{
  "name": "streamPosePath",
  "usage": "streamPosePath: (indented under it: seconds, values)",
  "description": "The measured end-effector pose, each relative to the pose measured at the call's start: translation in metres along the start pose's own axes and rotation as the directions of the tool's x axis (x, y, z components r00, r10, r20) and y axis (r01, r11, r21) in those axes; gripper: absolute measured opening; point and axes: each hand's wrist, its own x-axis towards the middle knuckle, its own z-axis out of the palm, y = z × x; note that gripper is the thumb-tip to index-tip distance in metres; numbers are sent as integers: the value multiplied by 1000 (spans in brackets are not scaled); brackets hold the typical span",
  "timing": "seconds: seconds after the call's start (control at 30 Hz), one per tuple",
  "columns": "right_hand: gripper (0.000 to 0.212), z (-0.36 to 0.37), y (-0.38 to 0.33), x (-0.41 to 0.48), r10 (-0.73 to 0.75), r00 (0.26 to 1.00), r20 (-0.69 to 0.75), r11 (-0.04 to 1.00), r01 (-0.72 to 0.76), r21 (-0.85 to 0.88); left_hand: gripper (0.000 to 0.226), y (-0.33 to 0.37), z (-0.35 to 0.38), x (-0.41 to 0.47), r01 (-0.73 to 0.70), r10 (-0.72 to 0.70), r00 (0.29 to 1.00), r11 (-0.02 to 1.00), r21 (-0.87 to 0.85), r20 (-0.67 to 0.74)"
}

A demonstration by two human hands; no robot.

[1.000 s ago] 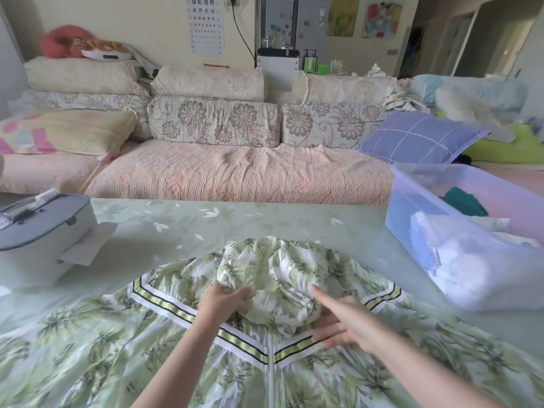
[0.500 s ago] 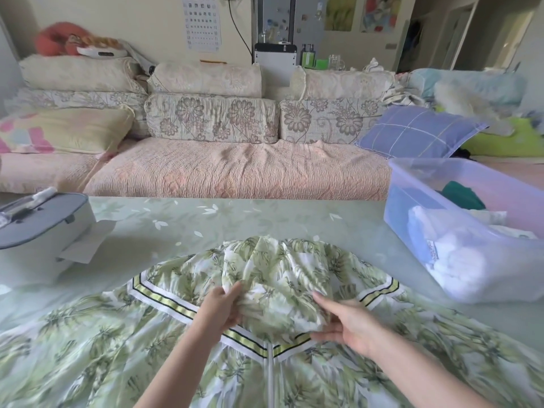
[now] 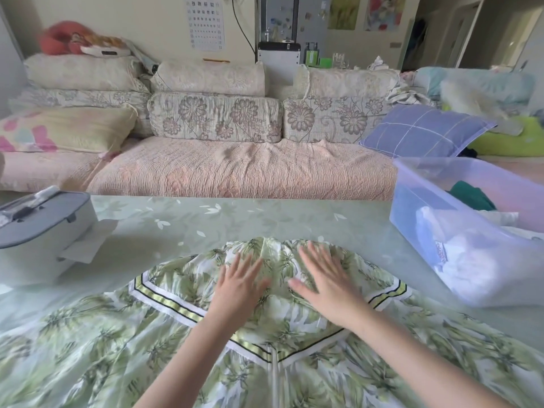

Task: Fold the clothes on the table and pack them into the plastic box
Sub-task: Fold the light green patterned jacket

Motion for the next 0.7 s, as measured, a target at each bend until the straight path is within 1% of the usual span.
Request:
streamPosePath:
  seconds: [0.03, 0.07, 0.1, 0.13, 0.17, 0.2, 0.23, 0.27, 0.3, 0.33, 0.4, 0.43, 0.47, 0.5, 0.57, 0.63, 0.67, 0.7]
  values:
    - [78, 9, 0, 4, -8, 995, 98, 999, 11, -35, 63, -3, 8, 3, -51, 41, 991, 995, 81, 126]
    - [81, 20, 3, 6, 4, 981, 196, 997, 11, -73, 66, -6, 16, 3, -89, 49, 972, 982, 166, 230]
    - [84, 32, 10, 6, 32, 964, 265, 994, -3, -108, 75, -11, 24, -1, -101, 35, 955, 971, 214, 293]
    - [87, 42, 17, 4, 64, 950, 305, 989, -20, -145, 92, -16, 28, -5, -80, 13, 955, 973, 215, 297]
    - [88, 50, 24, 1, 90, 944, 319, 983, -33, -178, 104, -21, 30, -9, -54, -4, 960, 979, 197, 281]
    - [89, 54, 29, -2, 100, 943, 318, 980, -38, -196, 105, -23, 31, -13, -42, -3, 968, 984, 173, 250]
    - [88, 56, 32, -3, 99, 945, 312, 982, -41, -185, 102, -25, 31, -13, -34, 1, 976, 989, 146, 220]
    - [86, 53, 32, -2, 95, 947, 306, 988, -54, -142, 96, -24, 29, -11, -16, -3, 984, 994, 104, 178]
    - [84, 49, 30, 1, 90, 955, 283, 995, -72, -73, 89, -23, 24, -6, 12, -17, 994, 999, 49, 104]
    - [80, 42, 27, 6, 90, 968, 234, 996, -95, 6, 80, -24, 19, 1, 42, -42, 999, 999, 18, 4]
    - [75, 29, 25, 24, 100, 992, 79, 984, -111, 141, 62, -28, 10, 21, 64, -57, 977, 998, 26, -205]
    - [74, 24, 26, 36, 98, 995, 17, 979, -100, 176, 58, -30, 6, 32, 46, -35, 971, 998, 41, -237]
    - [73, 21, 27, 48, 86, 996, -8, 982, -84, 172, 58, -32, 4, 44, 10, 0, 978, 999, 47, -208]
    - [74, 19, 28, 58, 73, 997, 3, 987, -73, 145, 61, -32, 5, 55, -34, 41, 990, 998, 51, -138]
    - [74, 27, 33, 76, 64, 994, 85, 996, -69, 48, 68, -30, 11, 73, -72, 71, 997, 996, 57, 18]
    - [74, 36, 40, 85, 88, 983, 164, 995, -77, -70, 70, -34, 25, 84, -22, 11, 991, 996, 83, 135]
    - [75, 41, 45, 88, 109, 973, 204, 990, -88, -109, 72, -39, 32, 88, 16, -35, 984, 993, 114, 173]
    - [77, 45, 49, 90, 125, 961, 247, 986, -91, -142, 79, -44, 39, 89, 45, -72, 980, 988, 144, 186]
